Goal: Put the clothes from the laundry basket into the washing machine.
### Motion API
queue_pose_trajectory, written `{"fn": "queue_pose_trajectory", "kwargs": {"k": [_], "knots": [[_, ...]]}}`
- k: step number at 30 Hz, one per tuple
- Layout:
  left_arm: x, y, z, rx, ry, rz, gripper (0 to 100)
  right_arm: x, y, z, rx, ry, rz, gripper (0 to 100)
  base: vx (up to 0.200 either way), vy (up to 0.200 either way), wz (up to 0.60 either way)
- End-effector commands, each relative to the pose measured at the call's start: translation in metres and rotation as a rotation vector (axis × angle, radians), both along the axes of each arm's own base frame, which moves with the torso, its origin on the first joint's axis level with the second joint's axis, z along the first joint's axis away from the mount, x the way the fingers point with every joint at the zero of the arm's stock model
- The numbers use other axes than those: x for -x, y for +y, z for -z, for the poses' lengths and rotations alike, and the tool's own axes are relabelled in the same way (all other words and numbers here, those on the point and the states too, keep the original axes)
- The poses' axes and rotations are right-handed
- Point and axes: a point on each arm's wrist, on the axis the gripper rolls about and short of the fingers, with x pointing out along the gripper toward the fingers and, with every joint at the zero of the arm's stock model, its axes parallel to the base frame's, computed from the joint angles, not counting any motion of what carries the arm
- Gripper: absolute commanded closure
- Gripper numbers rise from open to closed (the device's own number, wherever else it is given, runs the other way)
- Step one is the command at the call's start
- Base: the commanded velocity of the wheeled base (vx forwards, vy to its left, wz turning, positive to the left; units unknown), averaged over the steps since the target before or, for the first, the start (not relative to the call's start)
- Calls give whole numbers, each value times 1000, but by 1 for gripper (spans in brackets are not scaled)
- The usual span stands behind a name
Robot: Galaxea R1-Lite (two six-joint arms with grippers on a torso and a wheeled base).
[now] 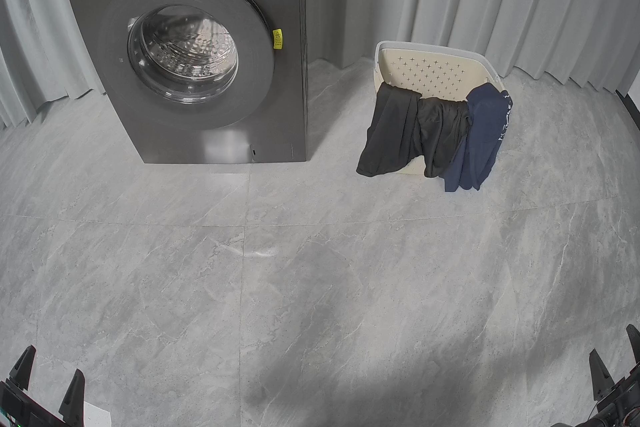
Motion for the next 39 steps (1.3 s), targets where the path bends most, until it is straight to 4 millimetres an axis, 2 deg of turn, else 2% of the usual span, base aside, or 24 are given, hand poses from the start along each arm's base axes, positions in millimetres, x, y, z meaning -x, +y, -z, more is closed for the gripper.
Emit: {"fn": "queue_pose_trajectory", "kwargs": {"k": [1, 11, 39], "knots": [[0, 0, 5, 0, 1, -1, 0, -1, 0, 5, 0, 7, -1, 0, 0, 0, 0], [0, 0, 5, 0, 1, -1, 0, -1, 0, 5, 0, 7, -1, 0, 0, 0, 0], [0, 0, 5, 0, 1, -1, 0, 0, 0, 5, 0, 6, -1, 0, 200, 0, 0]]}}
